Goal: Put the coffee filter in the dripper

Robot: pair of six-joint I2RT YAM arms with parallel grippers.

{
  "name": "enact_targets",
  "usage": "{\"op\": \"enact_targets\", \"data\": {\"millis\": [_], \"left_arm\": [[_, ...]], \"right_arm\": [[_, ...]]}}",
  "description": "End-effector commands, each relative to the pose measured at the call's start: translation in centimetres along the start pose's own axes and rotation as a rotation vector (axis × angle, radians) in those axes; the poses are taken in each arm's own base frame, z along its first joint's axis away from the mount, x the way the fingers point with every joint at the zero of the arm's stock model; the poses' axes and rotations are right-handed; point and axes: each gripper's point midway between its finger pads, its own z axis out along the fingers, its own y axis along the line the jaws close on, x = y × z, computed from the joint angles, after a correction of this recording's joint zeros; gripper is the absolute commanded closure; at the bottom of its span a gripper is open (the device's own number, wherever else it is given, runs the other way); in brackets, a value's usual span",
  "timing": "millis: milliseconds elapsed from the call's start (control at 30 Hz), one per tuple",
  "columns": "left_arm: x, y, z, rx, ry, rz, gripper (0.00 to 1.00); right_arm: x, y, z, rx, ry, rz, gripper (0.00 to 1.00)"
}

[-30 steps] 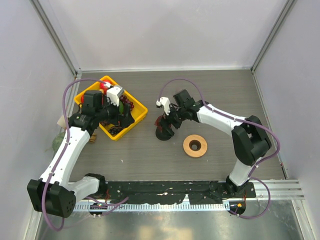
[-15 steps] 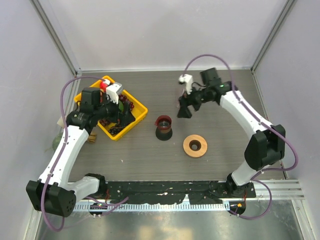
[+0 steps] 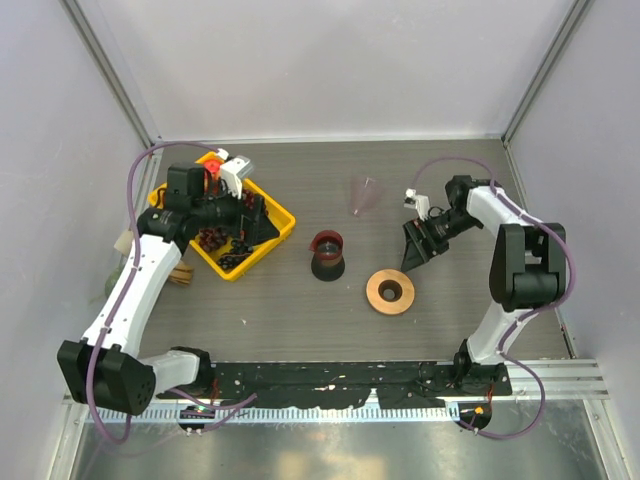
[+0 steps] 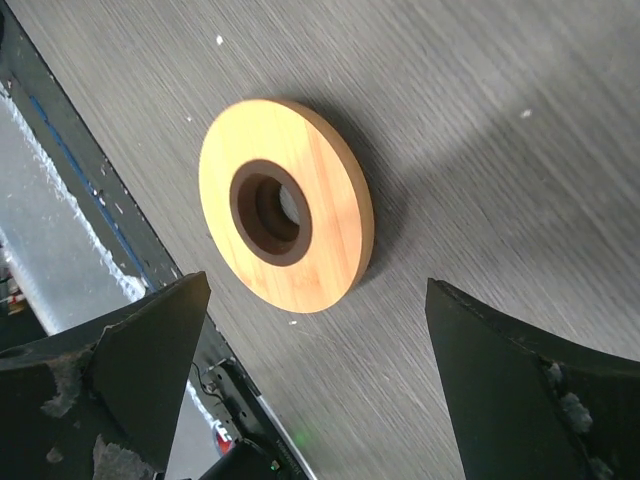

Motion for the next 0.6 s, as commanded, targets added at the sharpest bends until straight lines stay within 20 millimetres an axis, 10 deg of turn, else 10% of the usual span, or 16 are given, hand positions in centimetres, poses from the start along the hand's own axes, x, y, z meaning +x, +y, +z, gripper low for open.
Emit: {"op": "enact_targets", "data": {"millis": [0, 567], "left_arm": [[-2.4, -0.9, -0.4, 0.040, -0.062, 0.030, 0.01], [-1.4, -0.9, -0.5, 0.033, -0.052, 0.022, 0.01]], "right_arm": [[1.3, -1.6, 0.8, -0.016, 0.012, 0.007, 0.02], [3.4, -0.4, 4.8, -0.307, 0.063, 0.153, 0.30]]}}
